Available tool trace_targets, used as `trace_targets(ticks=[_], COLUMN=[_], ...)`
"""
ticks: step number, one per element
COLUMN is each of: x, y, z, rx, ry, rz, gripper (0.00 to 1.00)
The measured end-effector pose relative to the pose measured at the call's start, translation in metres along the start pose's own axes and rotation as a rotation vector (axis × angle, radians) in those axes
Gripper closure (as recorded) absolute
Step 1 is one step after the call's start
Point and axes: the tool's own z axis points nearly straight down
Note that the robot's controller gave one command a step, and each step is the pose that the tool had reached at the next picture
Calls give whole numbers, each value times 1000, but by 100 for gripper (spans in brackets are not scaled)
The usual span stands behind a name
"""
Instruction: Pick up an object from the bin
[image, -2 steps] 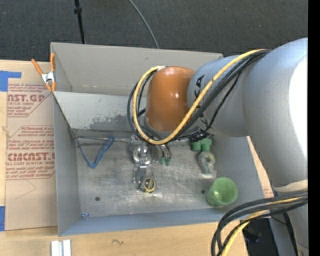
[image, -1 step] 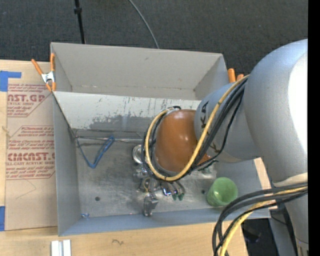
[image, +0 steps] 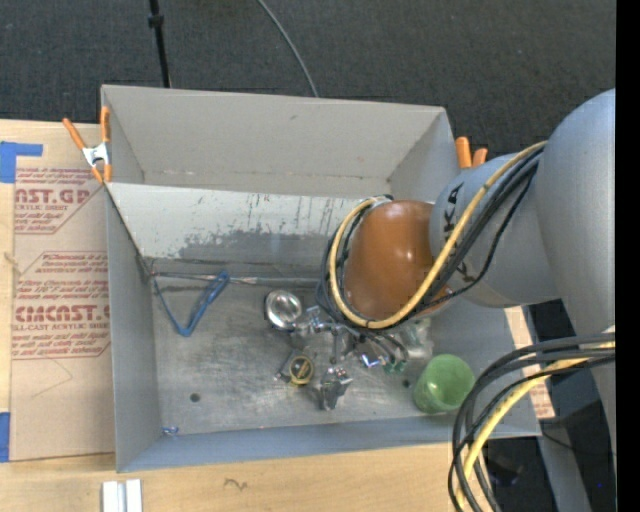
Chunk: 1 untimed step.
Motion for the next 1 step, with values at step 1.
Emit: trace_targets(ticks=[1], x=[-15], y=[53], z=[-1], rx=[0], ry=[0], rz=[-180], gripper=[0])
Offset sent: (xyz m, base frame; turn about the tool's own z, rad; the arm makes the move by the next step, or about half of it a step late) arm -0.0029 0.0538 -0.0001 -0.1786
